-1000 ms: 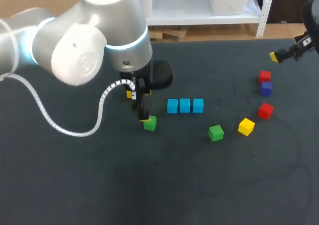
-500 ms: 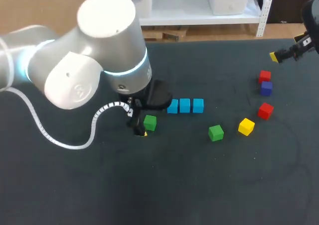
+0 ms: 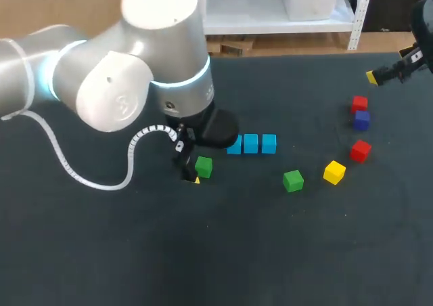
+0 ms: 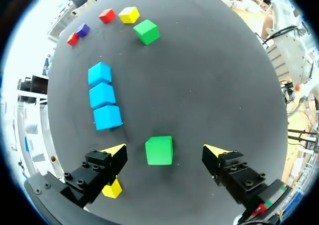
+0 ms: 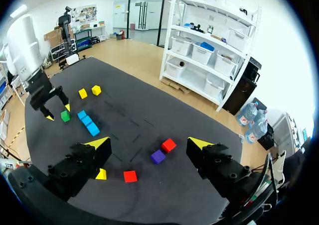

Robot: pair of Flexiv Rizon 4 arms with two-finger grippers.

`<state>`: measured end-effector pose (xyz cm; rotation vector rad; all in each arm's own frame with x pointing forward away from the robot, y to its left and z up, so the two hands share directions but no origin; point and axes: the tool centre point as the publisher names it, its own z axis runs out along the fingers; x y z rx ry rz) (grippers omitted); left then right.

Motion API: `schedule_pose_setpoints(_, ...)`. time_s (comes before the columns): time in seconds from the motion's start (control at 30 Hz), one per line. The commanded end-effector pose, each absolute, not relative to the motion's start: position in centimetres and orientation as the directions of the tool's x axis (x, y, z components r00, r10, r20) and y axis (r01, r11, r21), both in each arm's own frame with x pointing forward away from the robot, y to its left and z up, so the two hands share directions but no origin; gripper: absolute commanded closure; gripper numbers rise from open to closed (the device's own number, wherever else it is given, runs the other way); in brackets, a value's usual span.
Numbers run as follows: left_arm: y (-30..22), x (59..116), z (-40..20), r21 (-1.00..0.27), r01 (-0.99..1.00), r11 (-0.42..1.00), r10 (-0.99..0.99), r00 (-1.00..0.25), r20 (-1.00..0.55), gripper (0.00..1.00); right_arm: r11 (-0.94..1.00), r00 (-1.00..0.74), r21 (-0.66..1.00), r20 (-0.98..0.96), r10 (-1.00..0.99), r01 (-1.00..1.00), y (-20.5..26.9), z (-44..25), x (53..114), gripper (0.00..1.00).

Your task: Place the blue cubes, place green cubes on the blue cubes, place the yellow cubes on the green cubes, then place the red cubes on the yellow cubes, and place purple cube on the red cubes.

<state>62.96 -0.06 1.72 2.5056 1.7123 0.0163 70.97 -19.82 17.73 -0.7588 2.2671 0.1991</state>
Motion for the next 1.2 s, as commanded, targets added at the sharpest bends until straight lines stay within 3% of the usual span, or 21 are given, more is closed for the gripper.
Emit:
schedule_pose_setpoints(0.03, -0.7, 63.3, 1.1, 0.055, 0.931, -0.361, 0.931, 0.363, -0.040, 0.00, 0.818, -0.560, -0.085, -0.689, -0.460, -0.569, -19.7, 17.5, 70.9, 0.00)
schedule_pose_setpoints(0.23, -0.6, 63.5, 0.4, 0.048, 0.934, -0.354, 0.934, 0.355, -0.037, 0.00, 0.818, -0.560, -0.085, -0.689, -0.460, -0.569, -19.7, 17.5, 70.9, 0.00)
schedule_pose_setpoints(0.4, -0.3, 63.7, 0.0, 0.054, 0.935, -0.351, 0.935, 0.353, -0.026, 0.24, 0.818, -0.560, -0.085, -0.689, -0.460, -0.569, -19.7, 17.5, 70.9, 0.00)
schedule_pose_setpoints(0.47, -0.3, 63.7, -0.1, 0.053, 0.936, -0.347, 0.937, 0.349, -0.024, 0.30, 0.818, -0.560, -0.085, -0.689, -0.460, -0.569, -19.7, 17.5, 70.9, 0.00)
schedule_pose_setpoints(0.57, -0.2, 63.9, -0.1, 0.058, 0.940, -0.337, 0.941, 0.339, -0.020, 0.55, 0.818, -0.560, -0.085, -0.689, -0.460, -0.569, -19.7, 17.5, 70.9, 0.00)
schedule_pose_setpoints(0.7, -0.2, 64.0, -0.1, 0.058, 0.941, -0.333, 0.942, 0.335, -0.017, 0.66, 0.818, -0.560, -0.085, -0.689, -0.460, -0.569, -19.7, 17.5, 70.9, 0.00)
schedule_pose_setpoints(0.77, -0.1, 64.1, 0.0, 0.056, 0.942, -0.331, 0.943, 0.333, -0.015, 1.00, 0.818, -0.560, -0.085, -0.689, -0.460, -0.569, -19.7, 17.5, 70.9, 0.00)
schedule_pose_setpoints(0.93, 0.3, 64.6, 1.1, -0.013, 0.965, -0.261, 0.964, 0.261, 0.042, 1.00, 0.818, -0.560, -0.085, -0.689, -0.460, -0.569, -19.7, 17.5, 70.9, 0.00)
schedule_pose_setpoints(1.2, 0.3, 66.1, 4.2, 0.002, 0.992, -0.128, 0.989, 0.128, 0.074, 1.00, 0.818, -0.560, -0.085, -0.689, -0.460, -0.569, -19.7, 17.5, 70.9, 0.00)
